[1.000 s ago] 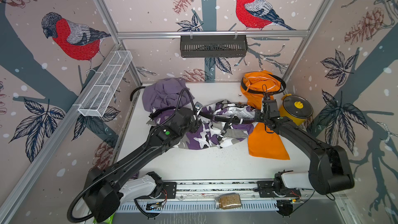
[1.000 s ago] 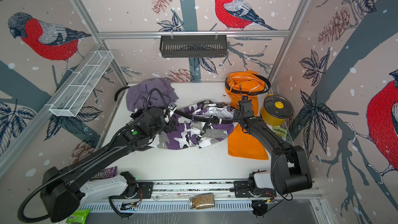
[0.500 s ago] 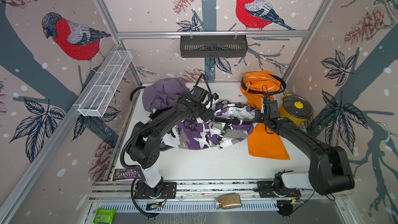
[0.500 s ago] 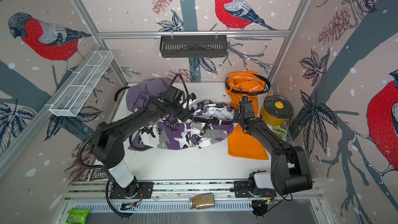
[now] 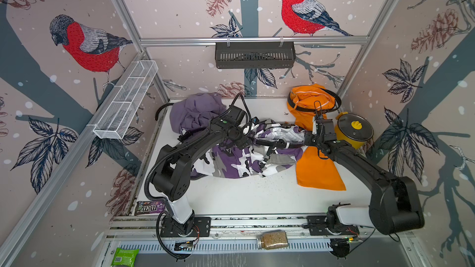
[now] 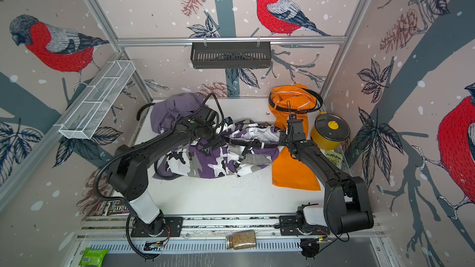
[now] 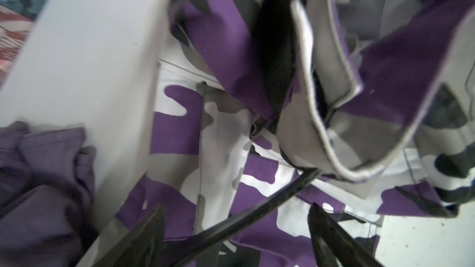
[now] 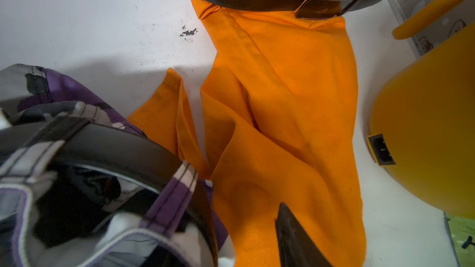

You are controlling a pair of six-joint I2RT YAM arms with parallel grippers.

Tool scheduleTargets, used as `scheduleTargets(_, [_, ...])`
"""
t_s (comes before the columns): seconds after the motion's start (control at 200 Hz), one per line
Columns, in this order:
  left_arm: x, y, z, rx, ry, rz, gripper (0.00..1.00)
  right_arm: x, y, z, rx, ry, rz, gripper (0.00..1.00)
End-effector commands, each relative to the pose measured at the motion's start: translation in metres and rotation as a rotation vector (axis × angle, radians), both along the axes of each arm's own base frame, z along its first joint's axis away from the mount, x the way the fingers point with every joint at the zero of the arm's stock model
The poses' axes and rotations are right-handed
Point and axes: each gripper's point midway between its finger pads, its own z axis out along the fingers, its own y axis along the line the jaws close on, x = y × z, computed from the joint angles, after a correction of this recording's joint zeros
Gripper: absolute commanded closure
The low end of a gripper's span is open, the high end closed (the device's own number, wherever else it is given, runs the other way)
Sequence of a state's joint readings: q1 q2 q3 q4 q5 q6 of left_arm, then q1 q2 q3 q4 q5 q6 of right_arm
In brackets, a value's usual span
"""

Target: Remove the belt from the trousers

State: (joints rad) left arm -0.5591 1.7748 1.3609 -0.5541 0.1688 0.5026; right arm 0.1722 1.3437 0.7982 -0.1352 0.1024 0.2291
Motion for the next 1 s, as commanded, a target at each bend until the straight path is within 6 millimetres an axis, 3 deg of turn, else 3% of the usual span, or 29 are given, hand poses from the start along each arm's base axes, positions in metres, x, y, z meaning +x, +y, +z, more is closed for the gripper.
scheduleTargets(0.0, [-0.011,-0.009,-0.022,0.002,0.096,-0.069,0.23,0.002,0.0,0.002,-0.004,-0.002,0.01,0.49])
scheduleTargets(0.065, [-0.007,-0.009,-0.032,0.033,0.117,-0.039,0.4,0.002,0.0,0.0,-0.003,-0.003,0.008,0.49])
scheduleTargets(0.13, [0.0,-0.005,-0.032,0.072,0.092,0.005,0.66,0.003,-0.001,0.0,-0.006,-0.003,0.005,0.49])
scheduleTargets(0.195, [0.006,-0.002,-0.017,0.068,0.024,0.051,0.88,0.005,-0.003,-0.001,-0.012,-0.002,-0.001,0.48])
scheduleTargets(0.26, [0.005,0.001,0.01,0.04,-0.073,0.076,1.0,0.007,-0.006,-0.004,-0.02,0.007,-0.007,0.48])
scheduleTargets(0.37, [-0.009,0.013,0.055,-0.015,-0.222,0.122,1.0,0.009,-0.012,-0.01,-0.038,0.021,-0.028,0.46])
scheduleTargets(0.46, [-0.023,0.029,0.078,-0.032,-0.29,0.146,1.0,0.01,-0.015,-0.013,-0.038,0.027,-0.036,0.46])
scheduleTargets(0.595, [-0.032,0.06,0.093,-0.014,-0.387,0.245,1.0,0.012,-0.017,-0.017,-0.048,0.039,-0.04,0.45])
scheduleTargets(0.79, [-0.025,0.105,0.126,0.024,-0.567,0.467,1.0,0.011,-0.022,-0.02,-0.056,0.047,-0.052,0.45])
scheduleTargets(0.805, [-0.026,0.109,0.119,0.042,-0.568,0.475,1.0,0.011,-0.022,-0.02,-0.055,0.047,-0.053,0.45])
scheduleTargets(0.995, [-0.02,0.144,0.131,0.159,-0.681,0.614,1.0,0.009,-0.025,-0.022,-0.059,0.054,-0.06,0.45])
